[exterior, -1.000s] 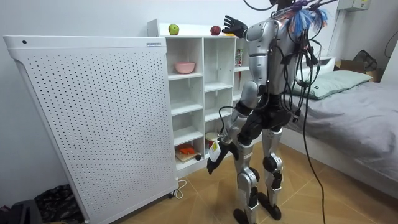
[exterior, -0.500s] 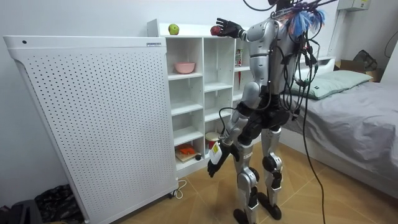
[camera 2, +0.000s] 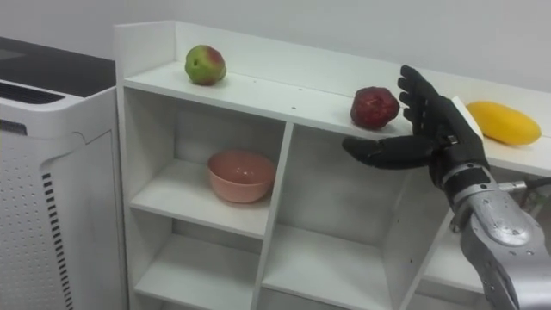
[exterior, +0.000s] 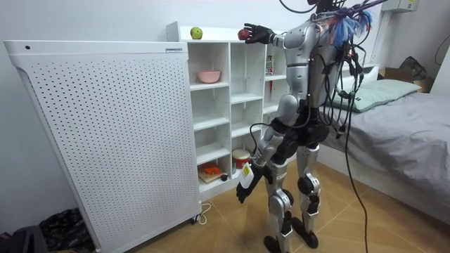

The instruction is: Arrange fruit in the closet

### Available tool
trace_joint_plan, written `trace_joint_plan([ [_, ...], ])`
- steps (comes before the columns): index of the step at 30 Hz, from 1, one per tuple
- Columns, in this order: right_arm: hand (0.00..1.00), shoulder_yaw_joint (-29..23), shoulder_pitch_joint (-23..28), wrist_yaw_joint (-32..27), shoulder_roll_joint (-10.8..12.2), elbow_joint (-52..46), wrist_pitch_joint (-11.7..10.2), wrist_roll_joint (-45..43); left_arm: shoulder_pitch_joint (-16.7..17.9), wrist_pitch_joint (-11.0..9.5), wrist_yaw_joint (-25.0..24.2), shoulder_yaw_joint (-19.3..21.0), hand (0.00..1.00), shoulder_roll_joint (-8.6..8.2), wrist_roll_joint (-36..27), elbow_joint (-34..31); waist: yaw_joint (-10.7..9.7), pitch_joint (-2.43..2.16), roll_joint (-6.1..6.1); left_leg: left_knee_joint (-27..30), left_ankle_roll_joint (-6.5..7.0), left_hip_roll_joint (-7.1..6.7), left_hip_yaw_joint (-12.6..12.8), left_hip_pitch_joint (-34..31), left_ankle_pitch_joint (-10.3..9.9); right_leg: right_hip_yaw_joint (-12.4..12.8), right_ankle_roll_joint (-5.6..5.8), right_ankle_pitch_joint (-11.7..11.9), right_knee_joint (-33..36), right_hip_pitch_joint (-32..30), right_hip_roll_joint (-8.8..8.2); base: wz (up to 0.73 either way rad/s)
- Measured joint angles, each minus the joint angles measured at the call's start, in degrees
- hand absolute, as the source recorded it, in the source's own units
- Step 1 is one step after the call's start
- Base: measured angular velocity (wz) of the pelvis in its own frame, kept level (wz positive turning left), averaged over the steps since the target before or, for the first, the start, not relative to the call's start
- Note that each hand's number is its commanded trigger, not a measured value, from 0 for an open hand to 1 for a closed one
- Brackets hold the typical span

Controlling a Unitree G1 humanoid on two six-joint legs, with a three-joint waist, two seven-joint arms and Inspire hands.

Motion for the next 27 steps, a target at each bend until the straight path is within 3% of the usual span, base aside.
trace_joint_plan([
  [8, 0.00, 1.14, -0.80, -0.30, -0.03, 0.57, -0.04, 0.01, -0.41, 0.46, -0.90, -0.01, 0.00, 0.01, -0.02, 0.01, 0.03, -0.01, -0.11, -0.04, -0.02, 0.02, 0.07, 0.05, 0.02, 0.08, 0.00, 0.00, 0.00, 0.00, -0.04, 0.00],
  [9, 0.04, 1.14, -0.80, -0.30, -0.03, 0.57, -0.04, 0.01, -0.46, 0.46, -0.97, 0.00, 0.00, 0.02, -0.02, 0.01, 0.03, 0.00, -0.12, -0.05, -0.02, 0.02, 0.07, 0.05, 0.02, 0.08, 0.00, 0.00, 0.00, 0.00, -0.04, 0.00],
  [10, 0.18, 1.15, -0.80, -0.24, -0.03, 0.62, -0.04, 0.11, -0.56, 0.46, -1.12, 0.01, 0.00, 0.03, -0.06, 0.00, 0.00, -0.02, -0.16, -0.07, -0.02, 0.05, 0.06, 0.05, 0.02, 0.11, 0.00, 0.00, 0.00, 0.00, -0.05, 0.00],
  [11, 0.55, 1.14, -0.80, -0.15, -0.03, 0.70, -0.04, 0.27, -0.67, 0.47, -1.23, 0.01, 0.00, 0.05, -0.07, 0.00, 0.00, -0.03, -0.19, -0.07, -0.02, 0.07, 0.05, 0.04, 0.01, 0.13, 0.00, 0.00, 0.00, 0.00, -0.06, 0.00],
  [14, 1.00, 1.18, -1.11, 0.59, -0.08, 1.17, -0.04, 0.18, -1.14, 0.53, -1.43, -0.05, 0.00, 0.08, -0.08, 0.00, -0.07, 0.02, -0.37, -0.03, -0.02, 0.07, 0.01, 0.03, 0.01, 0.21, 0.00, 0.00, 0.00, -0.04, -0.06, 0.00],
  [27, 1.00, 1.71, -4.94, 0.95, -0.44, 5.34, -0.02, -2.08, -1.67, 0.51, -3.29, -0.20, 0.00, 0.58, -0.64, 0.01, -0.16, 0.02, -0.70, 0.11, -0.03, 0.02, 0.10, 0.14, 0.02, 0.23, 0.00, 0.00, 0.01, -0.07, -0.01, 0.00],
])
